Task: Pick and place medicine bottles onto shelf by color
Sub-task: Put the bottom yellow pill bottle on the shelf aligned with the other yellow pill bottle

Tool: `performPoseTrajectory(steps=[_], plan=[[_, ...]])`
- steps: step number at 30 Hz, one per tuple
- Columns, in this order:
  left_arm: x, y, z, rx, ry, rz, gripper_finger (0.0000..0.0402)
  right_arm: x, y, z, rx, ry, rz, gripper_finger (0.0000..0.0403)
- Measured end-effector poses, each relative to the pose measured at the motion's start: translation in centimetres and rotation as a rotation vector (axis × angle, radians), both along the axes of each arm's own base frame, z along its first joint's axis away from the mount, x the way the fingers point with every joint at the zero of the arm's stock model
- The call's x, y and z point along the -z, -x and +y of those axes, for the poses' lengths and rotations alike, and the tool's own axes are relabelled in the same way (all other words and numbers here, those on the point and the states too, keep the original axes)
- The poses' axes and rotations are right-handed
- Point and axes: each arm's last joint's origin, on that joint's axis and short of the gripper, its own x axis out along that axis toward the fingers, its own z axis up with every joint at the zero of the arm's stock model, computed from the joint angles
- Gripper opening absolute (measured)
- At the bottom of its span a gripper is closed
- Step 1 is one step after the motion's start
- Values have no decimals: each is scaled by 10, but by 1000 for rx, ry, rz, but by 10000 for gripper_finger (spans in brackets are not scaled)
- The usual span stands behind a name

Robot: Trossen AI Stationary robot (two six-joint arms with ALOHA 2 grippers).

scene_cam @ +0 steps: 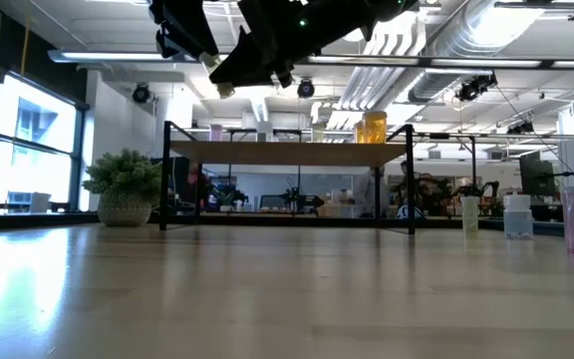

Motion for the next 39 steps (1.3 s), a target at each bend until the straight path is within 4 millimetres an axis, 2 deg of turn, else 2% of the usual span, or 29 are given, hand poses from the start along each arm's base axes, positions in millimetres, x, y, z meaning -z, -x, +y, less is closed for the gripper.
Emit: performPoseTrajectory(steps=[4,12,17,24,34,37,39], plan=[[0,0,0,11,-25,7,128,0,0,0,2,1,1,84],[-1,0,2,11,-79,20,182,4,2,-2,68,29,47,84],[-2,2,1,35,-100,20,198,4,7,-4,121,54,88,84],[-3,3,1,79,-132,28,200,-19,24,-10,196,113,102,84],[-7,7,0,101,-152,21,200,-55,61,-25,265,141,147,84],[-8,10,-1,106,-163,10,200,-62,72,-29,282,136,168,84],[-3,12,-2,109,-168,5,200,-57,78,-33,298,123,174,84]])
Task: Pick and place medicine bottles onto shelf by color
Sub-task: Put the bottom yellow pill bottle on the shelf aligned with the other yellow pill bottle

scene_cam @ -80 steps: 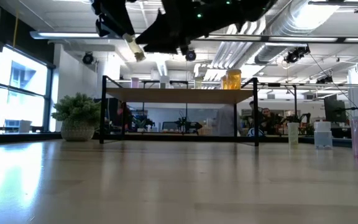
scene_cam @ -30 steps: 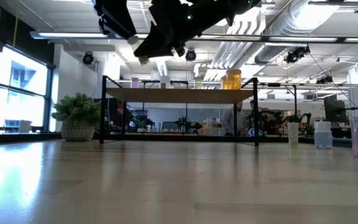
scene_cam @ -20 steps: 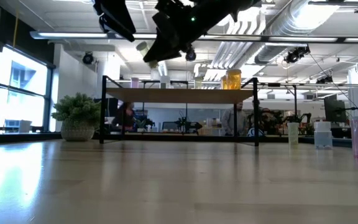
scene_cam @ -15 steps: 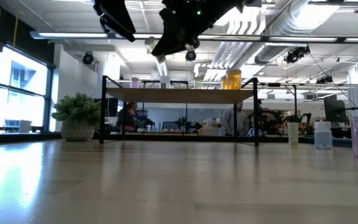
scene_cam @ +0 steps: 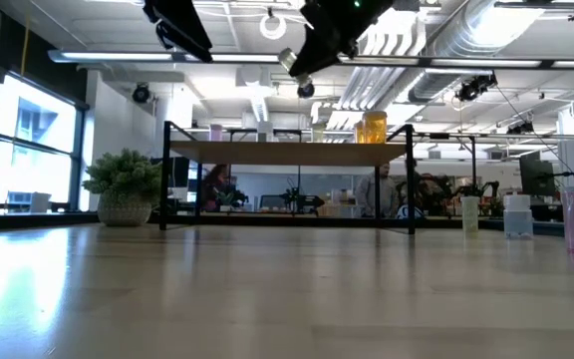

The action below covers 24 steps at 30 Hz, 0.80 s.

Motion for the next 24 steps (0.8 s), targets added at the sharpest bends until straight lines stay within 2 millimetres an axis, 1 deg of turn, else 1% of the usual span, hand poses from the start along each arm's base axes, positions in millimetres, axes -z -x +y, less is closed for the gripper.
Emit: performPoseTrajectory(steps=[1,5,8,13,18,24], plan=[[3,1,0,-5,1,-10,200,5,3,-2,8,-13,1,84],[18,8,-2,-22,9,-60,200,38,17,-6,55,-77,15,84],[27,10,-3,-33,6,-112,200,47,25,-4,65,-103,-53,84],[39,13,-3,-34,-14,-202,200,65,33,3,56,-140,-157,84],[53,17,-5,-40,-18,-233,200,83,35,11,73,-155,-252,84],[66,24,-7,-40,-16,-225,200,99,42,26,182,-150,-356,84]])
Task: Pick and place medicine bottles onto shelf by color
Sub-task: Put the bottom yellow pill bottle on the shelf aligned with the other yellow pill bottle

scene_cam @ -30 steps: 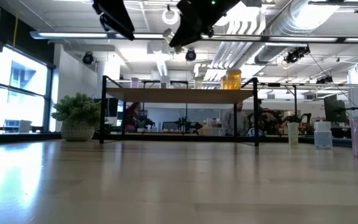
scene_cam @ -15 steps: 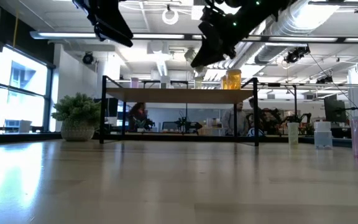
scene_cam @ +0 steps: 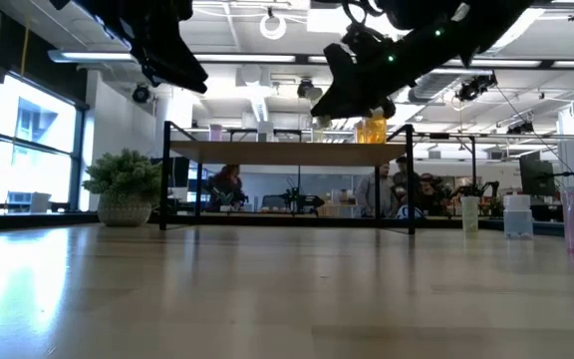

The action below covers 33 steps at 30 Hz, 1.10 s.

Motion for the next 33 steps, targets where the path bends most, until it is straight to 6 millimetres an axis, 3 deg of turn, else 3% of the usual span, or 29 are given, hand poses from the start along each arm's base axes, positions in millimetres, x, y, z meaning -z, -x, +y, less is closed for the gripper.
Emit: performPoseTrajectory(steps=[10,19,33], plan=[[-3,5,0,-14,-68,-19,200,7,4,29,171,50,-197,84],[-2,5,0,-5,-73,-8,200,32,-30,34,328,131,-229,84],[-2,5,0,11,-91,4,200,38,-87,23,562,252,-176,84]])
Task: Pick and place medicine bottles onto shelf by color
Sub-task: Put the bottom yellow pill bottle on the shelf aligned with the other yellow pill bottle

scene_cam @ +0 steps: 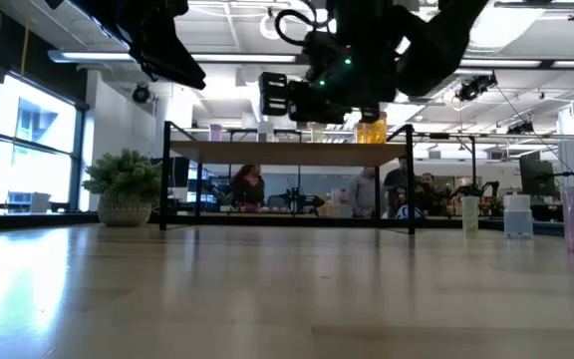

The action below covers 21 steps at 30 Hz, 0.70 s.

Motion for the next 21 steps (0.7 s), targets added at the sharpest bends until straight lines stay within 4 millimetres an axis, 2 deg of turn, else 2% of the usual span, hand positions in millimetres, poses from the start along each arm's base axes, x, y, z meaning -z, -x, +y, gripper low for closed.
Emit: performPoseTrajectory(steps=[5,10,21], plan=[[0,0,0,0,0,0,200,3,-10,-13,41,-3,-11,84],[0,0,0,1,1,3,200,3,-10,-22,65,-11,-30,84],[0,0,0,1,1,4,200,7,-9,-26,74,-13,11,93]])
